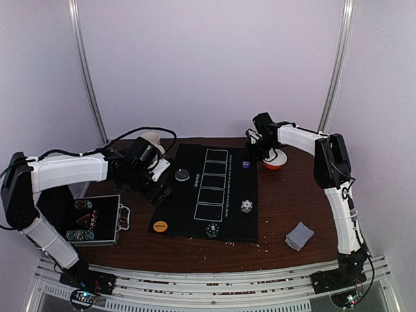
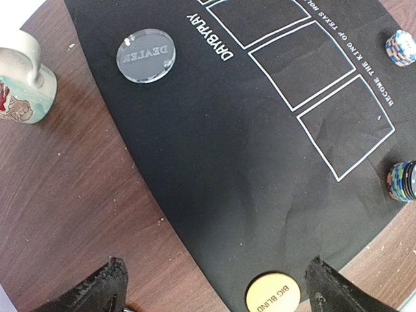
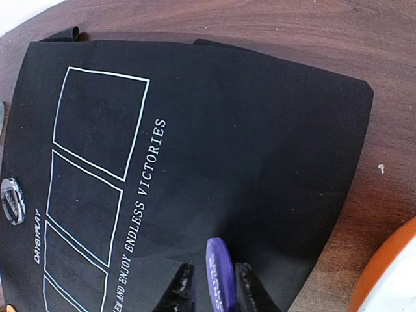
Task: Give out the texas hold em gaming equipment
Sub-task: Place the small blind button in the small blind area, then pick up the big blind button from the poker table mat.
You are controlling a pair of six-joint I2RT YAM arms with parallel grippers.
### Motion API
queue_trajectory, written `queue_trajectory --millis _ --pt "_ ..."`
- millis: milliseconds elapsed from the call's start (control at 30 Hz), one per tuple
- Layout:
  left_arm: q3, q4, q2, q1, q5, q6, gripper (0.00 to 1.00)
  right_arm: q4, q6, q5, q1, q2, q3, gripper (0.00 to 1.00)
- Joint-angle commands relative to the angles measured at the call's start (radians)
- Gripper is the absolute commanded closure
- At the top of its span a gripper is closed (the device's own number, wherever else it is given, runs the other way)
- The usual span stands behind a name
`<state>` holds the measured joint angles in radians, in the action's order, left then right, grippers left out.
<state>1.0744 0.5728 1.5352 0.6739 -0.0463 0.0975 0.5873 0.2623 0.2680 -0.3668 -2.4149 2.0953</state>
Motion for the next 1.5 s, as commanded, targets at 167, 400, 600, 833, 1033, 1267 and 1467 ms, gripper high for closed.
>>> queue_trajectory --millis 167,400,600,833,1033,1267,1467 --pt "-0.005 0.037 -0.014 -0.009 0.019 0.028 0.02 0.035 -0.02 -0.092 0.005 0.034 0.032 0.69" --pt "-0.048 0.145 -0.043 -0.007 0.098 0.124 0.02 0.044 -0.06 -0.172 -0.014 0.122 0.045 0.55" --pt "-0.142 0.141 -0.063 0.068 0.153 0.231 0.06 0.042 -0.101 -0.182 -0.072 0.237 -0.021 0.49" --pt "-0.079 0.078 0.053 0.082 0.092 0.199 0.08 0.003 -0.104 -0.17 -0.11 0.343 -0.174 0.48" --pt "-0.098 0.06 0.127 0.082 0.101 0.178 0.21 -0.017 -0.109 -0.175 -0.111 0.395 -0.28 0.48" --pt "-0.101 0.04 0.153 0.082 0.135 0.174 0.28 -0.025 -0.112 -0.171 -0.11 0.412 -0.324 0.48" --pt "-0.148 0.025 0.142 0.082 0.153 0.173 0.37 -0.028 -0.113 -0.166 -0.11 0.417 -0.327 0.48"
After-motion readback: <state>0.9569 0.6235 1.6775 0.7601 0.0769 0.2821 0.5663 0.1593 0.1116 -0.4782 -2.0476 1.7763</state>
